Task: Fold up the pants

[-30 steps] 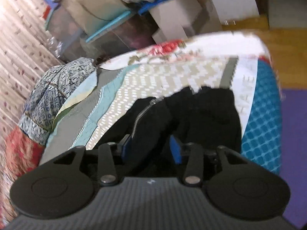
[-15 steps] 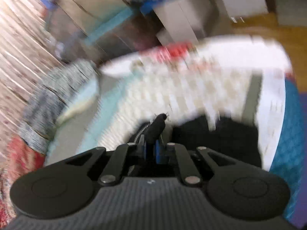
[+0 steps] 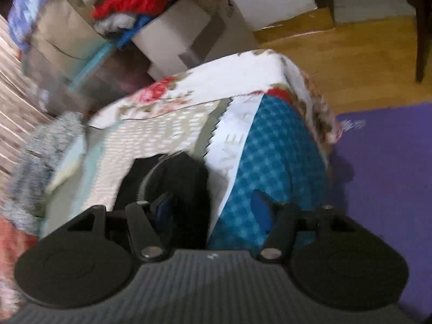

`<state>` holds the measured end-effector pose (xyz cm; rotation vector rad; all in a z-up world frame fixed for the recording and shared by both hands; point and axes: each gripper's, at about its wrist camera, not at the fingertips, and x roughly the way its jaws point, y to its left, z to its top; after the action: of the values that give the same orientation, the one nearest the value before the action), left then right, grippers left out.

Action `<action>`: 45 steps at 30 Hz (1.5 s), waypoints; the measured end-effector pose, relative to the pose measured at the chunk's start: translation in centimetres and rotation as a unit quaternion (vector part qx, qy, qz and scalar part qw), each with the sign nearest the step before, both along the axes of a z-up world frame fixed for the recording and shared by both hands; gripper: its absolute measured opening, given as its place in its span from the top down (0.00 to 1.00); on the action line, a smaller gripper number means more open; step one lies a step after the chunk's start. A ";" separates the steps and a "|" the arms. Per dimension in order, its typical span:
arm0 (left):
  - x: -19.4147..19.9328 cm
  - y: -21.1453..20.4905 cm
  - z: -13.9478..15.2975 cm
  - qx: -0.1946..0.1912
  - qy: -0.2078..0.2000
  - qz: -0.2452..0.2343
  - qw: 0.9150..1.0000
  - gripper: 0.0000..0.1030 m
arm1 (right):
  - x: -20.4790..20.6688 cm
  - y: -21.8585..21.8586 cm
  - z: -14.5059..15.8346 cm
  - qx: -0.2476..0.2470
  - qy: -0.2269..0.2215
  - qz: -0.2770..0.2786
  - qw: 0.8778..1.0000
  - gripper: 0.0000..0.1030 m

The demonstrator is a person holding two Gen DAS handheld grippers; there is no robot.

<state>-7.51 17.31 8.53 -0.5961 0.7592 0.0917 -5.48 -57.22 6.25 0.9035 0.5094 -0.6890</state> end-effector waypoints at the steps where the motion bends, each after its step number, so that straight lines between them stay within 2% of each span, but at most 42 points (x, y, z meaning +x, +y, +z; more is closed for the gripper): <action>1: 0.2 0.0 -0.6 -0.024 0.004 -0.002 1.000 0.53 | -0.7 0.9 0.2 0.000 -0.011 0.010 1.000 0.37; 5: 1.8 -0.1 -2.5 -0.065 0.015 -0.009 0.998 0.49 | -1.7 6.2 1.4 -0.017 -0.039 0.084 0.996 0.37; 7: 3.1 0.1 -3.6 -0.091 0.023 -0.007 0.996 0.48 | -1.5 8.7 1.4 -0.017 -0.044 0.125 0.991 0.37; 9: 4.4 0.2 -4.7 -0.124 0.031 0.000 0.992 0.44 | -1.2 11.1 1.3 -0.008 -0.046 0.170 0.984 0.37; 11: 5.4 0.5 -5.7 -0.171 0.034 0.008 0.985 0.30 | -1.0 13.5 1.0 0.007 -0.052 0.205 0.977 0.37; 13: 6.5 0.5 -6.6 -0.218 0.033 0.013 0.975 0.22 | -0.4 15.7 0.7 0.023 -0.057 0.248 0.967 0.37; 16: 8.5 0.1 -7.6 -0.259 0.035 0.015 0.965 0.09 | 0.5 18.5 0.3 0.024 -0.048 0.300 0.953 0.37; 17: 9.2 -0.1 -8.0 -0.268 0.037 0.018 0.963 0.14 | 0.9 19.1 0.5 0.023 -0.044 0.307 0.950 0.37; 18: 9.9 -0.3 -8.6 -0.271 0.042 0.022 0.961 0.25 | 1.3 19.7 0.2 0.027 -0.038 0.314 0.948 0.37; 19: 10.6 -0.4 -9.0 -0.268 0.048 0.020 0.962 0.68 | 1.7 20.1 0.0 0.032 -0.032 0.318 0.947 0.37; 20: 11.2 -0.5 -9.4 -0.265 0.066 0.013 0.962 0.91 | 1.9 20.4 -0.3 0.037 -0.029 0.320 0.946 0.37; 21: 11.0 -0.4 -9.4 -0.270 0.075 0.012 0.960 0.92 | 2.0 20.6 -0.4 0.041 -0.028 0.322 0.945 0.37; 22: 10.5 -0.4 -8.9 -0.276 0.066 0.005 0.959 0.92 | 2.0 20.8 -0.4 0.044 -0.029 0.326 0.944 0.37; 25: 7.2 -0.4 -5.1 -0.266 0.026 -0.037 0.963 0.92 | 1.7 21.4 0.2 0.042 -0.039 0.361 0.931 0.37; 27: 4.5 -0.1 -2.6 -0.266 -0.001 -0.058 0.962 0.92 | 1.5 21.8 0.5 0.046 -0.045 0.382 0.922 0.37; 30: 0.6 0.6 -0.6 -0.243 -0.022 -0.067 0.967 0.92 | 1.9 22.3 -0.4 0.081 -0.046 0.380 0.920 0.35; 32: -1.4 0.9 -0.9 -0.226 -0.010 -0.063 0.972 0.92 | 2.1 21.9 -1.3 0.108 -0.044 0.357 0.927 0.31; 35: -2.9 1.3 -3.4 -0.226 0.029 -0.056 0.972 0.91 | 1.8 20.2 -2.8 0.154 -0.052 0.324 0.932 0.33; 36: -3.2 1.4 -4.7 -0.225 0.052 -0.045 0.972 0.91 | 1.8 19.8 -3.1 0.156 -0.049 0.312 0.936 0.35; 37: -3.4 1.4 -5.9 -0.224 0.069 -0.036 0.972 0.91 | 1.9 19.6 -3.2 0.158 -0.048 0.305 0.938 0.54; 38: -3.6 1.5 -7.1 -0.226 0.084 -0.025 0.970 0.91 | 1.8 19.4 -3.1 0.151 -0.046 0.301 0.940 0.88; 39: -3.8 1.5 -8.4 -0.233 0.102 -0.016 0.967 0.90 | 1.5 19.2 -2.7 0.129 -0.039 0.299 0.945 0.93; 41: -4.0 1.1 -9.9 -0.237 0.127 -0.011 0.963 0.84 | 0.6 18.9 -1.7 0.077 -0.020 0.295 0.952 0.93; 43: -4.2 0.7 -10.0 -0.218 0.137 -0.008 0.966 0.71 | 0.2 19.2 -1.3 0.042 0.001 0.290 0.956 0.93; 45: -4.5 0.6 -8.9 -0.204 0.125 -0.018 0.971 0.68 | -0.4 19.3 -1.3 0.019 0.026 0.289 0.957 0.90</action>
<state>-11.99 17.91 -0.35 -0.9733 1.0457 -0.0263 -5.89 -37.95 4.92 0.7198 0.7946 -0.1694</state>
